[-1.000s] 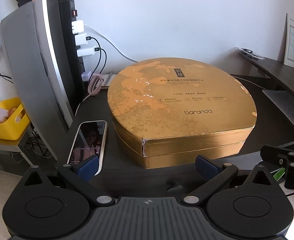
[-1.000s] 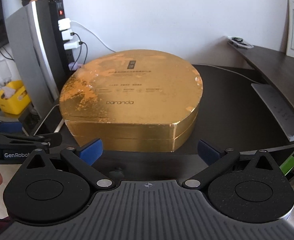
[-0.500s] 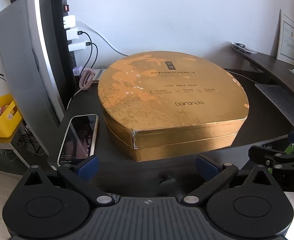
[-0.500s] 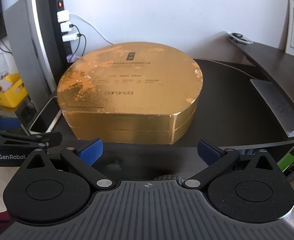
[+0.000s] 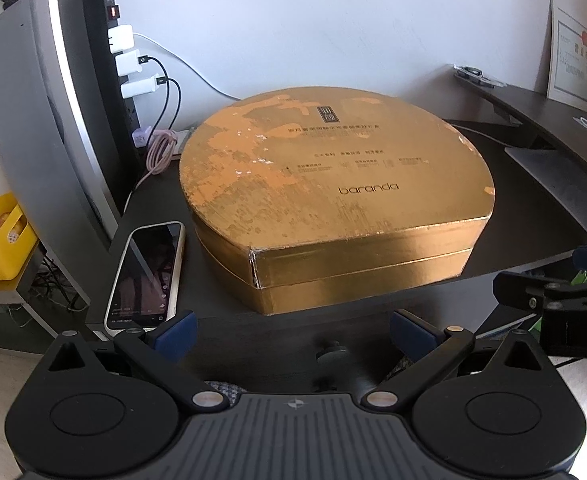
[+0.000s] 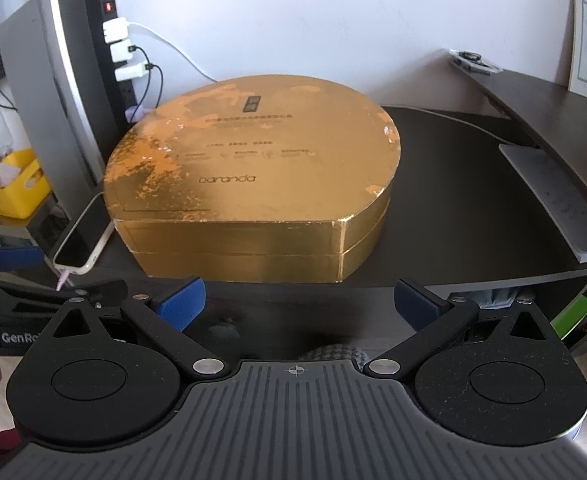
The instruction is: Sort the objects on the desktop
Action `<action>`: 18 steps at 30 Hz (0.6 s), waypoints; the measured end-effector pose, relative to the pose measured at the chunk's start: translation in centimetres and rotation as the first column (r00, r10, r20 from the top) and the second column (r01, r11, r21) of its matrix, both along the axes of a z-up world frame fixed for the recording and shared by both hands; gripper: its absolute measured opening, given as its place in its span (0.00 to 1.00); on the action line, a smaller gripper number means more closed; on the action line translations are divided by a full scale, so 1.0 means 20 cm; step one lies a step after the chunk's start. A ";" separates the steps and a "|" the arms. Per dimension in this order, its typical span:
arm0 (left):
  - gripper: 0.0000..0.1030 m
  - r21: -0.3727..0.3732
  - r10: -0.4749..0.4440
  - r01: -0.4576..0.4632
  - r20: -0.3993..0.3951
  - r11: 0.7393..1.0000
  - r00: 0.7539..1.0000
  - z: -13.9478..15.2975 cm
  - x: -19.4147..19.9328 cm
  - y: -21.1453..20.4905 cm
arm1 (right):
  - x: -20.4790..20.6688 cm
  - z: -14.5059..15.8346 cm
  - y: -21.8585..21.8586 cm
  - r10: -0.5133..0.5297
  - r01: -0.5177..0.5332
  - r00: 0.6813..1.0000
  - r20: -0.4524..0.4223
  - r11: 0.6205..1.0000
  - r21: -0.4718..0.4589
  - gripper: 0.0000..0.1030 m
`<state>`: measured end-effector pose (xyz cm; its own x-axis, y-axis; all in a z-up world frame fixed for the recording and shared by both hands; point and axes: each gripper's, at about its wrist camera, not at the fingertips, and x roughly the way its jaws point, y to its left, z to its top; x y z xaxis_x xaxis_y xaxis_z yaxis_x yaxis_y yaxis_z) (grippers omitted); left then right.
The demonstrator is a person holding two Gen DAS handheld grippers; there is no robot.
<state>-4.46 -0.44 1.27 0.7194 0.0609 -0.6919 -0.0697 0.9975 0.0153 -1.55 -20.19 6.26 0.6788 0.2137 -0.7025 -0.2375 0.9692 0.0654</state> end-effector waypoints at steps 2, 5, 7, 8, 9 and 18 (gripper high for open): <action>0.99 0.002 -0.002 0.002 -0.005 1.000 1.000 -0.01 0.01 0.00 | 0.01 -0.01 -0.01 -0.005 0.005 1.000 -0.005 1.000 0.002 1.00; 0.99 0.004 -0.002 0.003 -0.015 1.000 1.000 -0.02 0.03 0.00 | 0.03 -0.03 -0.01 -0.010 0.010 1.000 -0.015 1.000 0.005 1.00; 0.99 0.002 -0.005 0.005 -0.023 1.000 1.000 -0.03 0.04 0.00 | 0.04 -0.04 -0.01 -0.011 0.011 1.000 -0.024 1.000 0.003 1.00; 0.99 0.000 -0.006 0.006 -0.027 1.000 1.000 -0.04 0.04 0.00 | 0.04 -0.04 -0.01 -0.010 0.010 1.000 -0.028 1.000 0.001 1.00; 0.99 -0.002 -0.007 0.007 -0.031 1.000 0.999 -0.04 0.05 0.00 | 0.05 -0.05 -0.01 -0.009 0.009 0.999 -0.033 1.000 -0.002 1.00; 0.99 -0.009 -0.001 0.000 -0.052 1.000 0.999 -0.07 0.09 0.01 | 0.10 -0.07 0.02 0.001 -0.002 0.999 -0.052 1.000 -0.011 1.00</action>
<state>-2.68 -0.20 -0.11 0.6828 0.0538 -0.7286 -0.0686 0.9976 0.0095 0.36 -19.78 4.81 0.6408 0.2069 -0.7393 -0.2355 0.9696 0.0672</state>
